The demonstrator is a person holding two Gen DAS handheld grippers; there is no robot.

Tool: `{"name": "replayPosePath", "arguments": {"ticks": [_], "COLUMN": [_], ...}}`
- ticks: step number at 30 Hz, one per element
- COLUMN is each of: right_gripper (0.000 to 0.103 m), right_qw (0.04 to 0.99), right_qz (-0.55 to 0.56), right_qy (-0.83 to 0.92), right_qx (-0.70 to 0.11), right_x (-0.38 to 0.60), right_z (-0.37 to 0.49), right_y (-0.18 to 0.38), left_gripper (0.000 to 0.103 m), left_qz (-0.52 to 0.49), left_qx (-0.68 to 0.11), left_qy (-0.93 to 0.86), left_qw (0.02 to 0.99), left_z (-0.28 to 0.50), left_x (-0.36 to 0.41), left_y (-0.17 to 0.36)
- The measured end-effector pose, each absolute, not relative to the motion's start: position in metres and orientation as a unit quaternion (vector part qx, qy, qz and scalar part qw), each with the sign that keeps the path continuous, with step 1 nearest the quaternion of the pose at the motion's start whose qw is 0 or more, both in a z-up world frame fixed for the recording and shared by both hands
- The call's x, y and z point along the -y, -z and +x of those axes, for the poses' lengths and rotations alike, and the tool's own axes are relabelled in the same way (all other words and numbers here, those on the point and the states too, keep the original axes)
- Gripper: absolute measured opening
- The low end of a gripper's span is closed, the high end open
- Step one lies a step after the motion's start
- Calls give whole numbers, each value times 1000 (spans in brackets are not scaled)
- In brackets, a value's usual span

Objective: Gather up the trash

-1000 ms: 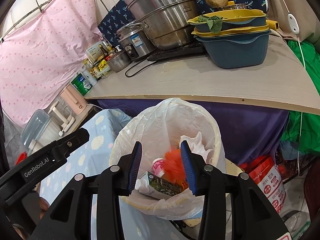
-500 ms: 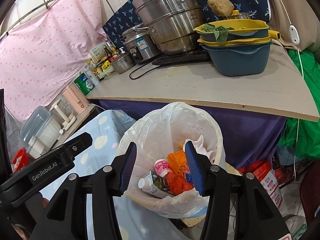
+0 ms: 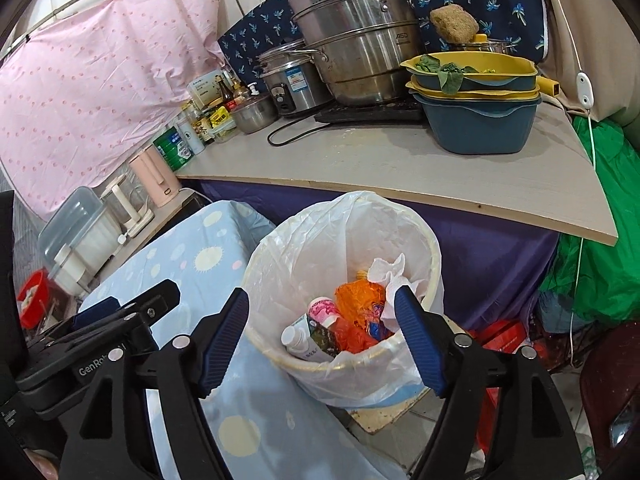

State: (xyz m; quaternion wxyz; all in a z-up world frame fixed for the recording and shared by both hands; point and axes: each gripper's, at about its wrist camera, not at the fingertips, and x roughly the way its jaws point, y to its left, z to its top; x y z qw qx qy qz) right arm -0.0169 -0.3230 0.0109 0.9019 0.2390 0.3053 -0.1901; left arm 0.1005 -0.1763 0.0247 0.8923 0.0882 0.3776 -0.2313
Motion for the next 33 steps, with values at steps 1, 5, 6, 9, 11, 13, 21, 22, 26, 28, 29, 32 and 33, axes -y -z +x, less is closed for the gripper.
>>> {"name": "replayPosePath", "arguments": {"ticks": [1,5,6,9,11,13,21,22,26,28,29,32,33], "right_gripper": [77,83,83,84,84,85,85,85,85,86,86,86,86], "right_qw": [902,900,899,896,894,892,882,881,881,880,880,877,876], "right_qz": [235,222,218,208,201,200,202,201,191,185,184,181,177], "right_qy": [192,199,201,207,211,214,225,227,234,238,239,242,244], "right_qx": [-308,-319,-323,-333,-341,-345,-362,-364,-365,-366,-366,-373,-376], "right_x": [320,312,310,307,306,307,319,320,321,322,322,322,321], "right_z": [-18,-20,-21,-22,-22,-22,-17,-15,-7,-4,-1,5,7], "right_y": [-11,-10,-10,-8,-6,-4,-1,-2,-7,-8,-9,-8,-7], "left_gripper": [90,90,90,90,90,90,90,90,90,90,90,90,90], "left_qz": [87,87,86,90,96,99,112,116,129,135,137,141,141], "left_qx": [-378,-386,-389,-393,-395,-399,-414,-415,-415,-415,-416,-423,-425], "left_qy": [230,223,223,219,215,215,212,212,218,217,217,216,217], "left_qw": [893,891,890,888,888,886,878,877,874,873,872,869,867], "left_z": [99,96,96,93,92,92,100,102,107,110,112,118,120], "left_x": [173,164,163,162,162,162,169,171,179,182,183,186,187], "left_y": [-24,-20,-19,-14,-11,-8,-3,-3,-2,-1,0,3,4]}}
